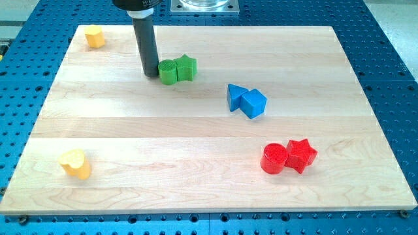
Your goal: Separate the green blocks from each other
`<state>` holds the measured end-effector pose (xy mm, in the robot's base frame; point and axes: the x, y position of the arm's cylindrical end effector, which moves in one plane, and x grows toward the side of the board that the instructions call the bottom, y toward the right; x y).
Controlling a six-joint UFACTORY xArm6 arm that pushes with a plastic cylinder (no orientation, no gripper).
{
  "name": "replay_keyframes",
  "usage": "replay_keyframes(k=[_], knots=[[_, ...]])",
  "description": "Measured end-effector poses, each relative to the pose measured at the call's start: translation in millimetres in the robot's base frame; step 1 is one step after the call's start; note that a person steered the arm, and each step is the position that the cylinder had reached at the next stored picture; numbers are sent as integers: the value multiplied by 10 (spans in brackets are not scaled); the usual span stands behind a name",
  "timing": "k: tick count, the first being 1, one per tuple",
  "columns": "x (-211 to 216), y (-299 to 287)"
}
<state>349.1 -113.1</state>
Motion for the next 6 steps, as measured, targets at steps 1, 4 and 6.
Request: replay_keyframes(k=[1, 4, 6], knots=[[397, 38], [-838, 864], [-1261, 323]])
